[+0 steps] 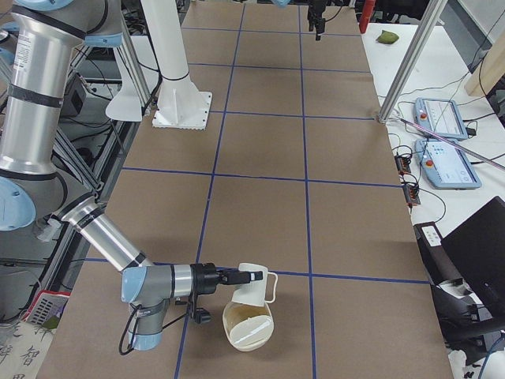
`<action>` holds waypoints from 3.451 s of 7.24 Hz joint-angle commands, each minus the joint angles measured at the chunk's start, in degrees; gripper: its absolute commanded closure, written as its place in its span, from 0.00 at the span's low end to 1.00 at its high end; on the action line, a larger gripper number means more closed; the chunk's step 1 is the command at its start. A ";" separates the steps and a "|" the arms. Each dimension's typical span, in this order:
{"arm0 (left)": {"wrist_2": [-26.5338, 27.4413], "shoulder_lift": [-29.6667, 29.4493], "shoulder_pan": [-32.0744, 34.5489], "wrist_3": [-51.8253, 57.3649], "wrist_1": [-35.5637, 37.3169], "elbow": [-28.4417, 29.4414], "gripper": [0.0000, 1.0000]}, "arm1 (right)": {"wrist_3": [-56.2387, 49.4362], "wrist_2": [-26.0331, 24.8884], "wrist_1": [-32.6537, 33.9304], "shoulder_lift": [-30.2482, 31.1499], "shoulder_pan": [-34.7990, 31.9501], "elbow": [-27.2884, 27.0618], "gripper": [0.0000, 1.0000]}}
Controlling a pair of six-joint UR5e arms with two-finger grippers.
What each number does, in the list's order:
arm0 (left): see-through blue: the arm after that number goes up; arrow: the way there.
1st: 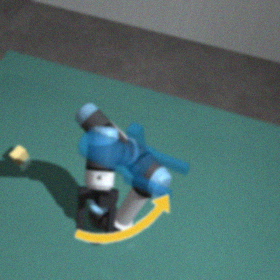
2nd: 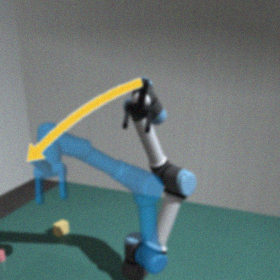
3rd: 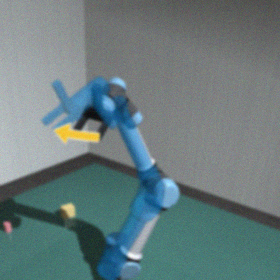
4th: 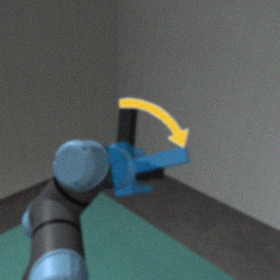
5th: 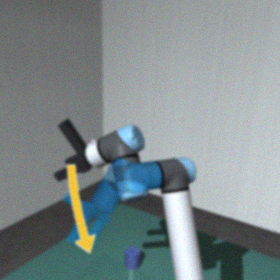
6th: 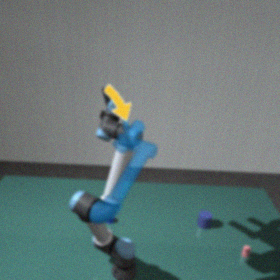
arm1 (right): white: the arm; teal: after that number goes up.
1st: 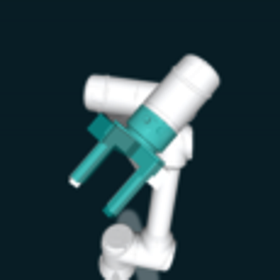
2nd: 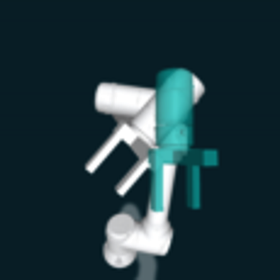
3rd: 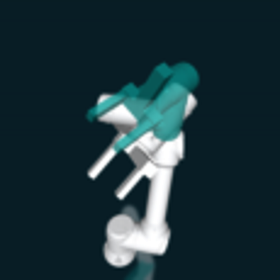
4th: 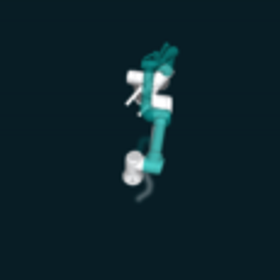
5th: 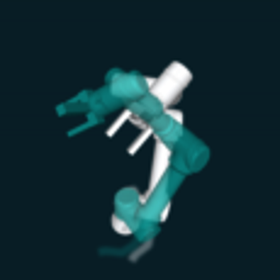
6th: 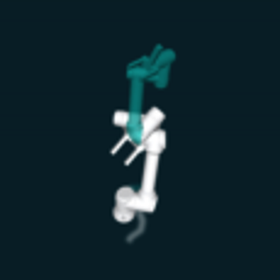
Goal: Left arm hands cup to right arm to dump lemon
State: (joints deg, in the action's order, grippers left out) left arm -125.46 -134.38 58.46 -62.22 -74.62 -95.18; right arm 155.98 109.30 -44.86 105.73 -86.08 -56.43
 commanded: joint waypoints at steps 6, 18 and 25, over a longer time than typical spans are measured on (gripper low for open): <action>2.86 -1.59 -0.01 0.00 2.02 -0.53 0.00 | 12.48 0.74 -7.33 -3.25 -2.43 7.28 1.00; 6.81 -3.00 -0.36 0.17 4.22 -0.53 0.00 | 33.16 1.70 -11.13 -4.48 -7.00 9.84 1.00; 7.08 -3.61 -0.54 0.09 4.66 -0.53 0.00 | 26.86 1.27 -10.96 -4.57 -7.44 5.57 1.00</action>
State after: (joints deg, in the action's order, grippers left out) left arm -118.39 -137.88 57.92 -62.07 -70.04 -95.71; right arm 191.94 110.62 -56.19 100.74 -93.48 -48.14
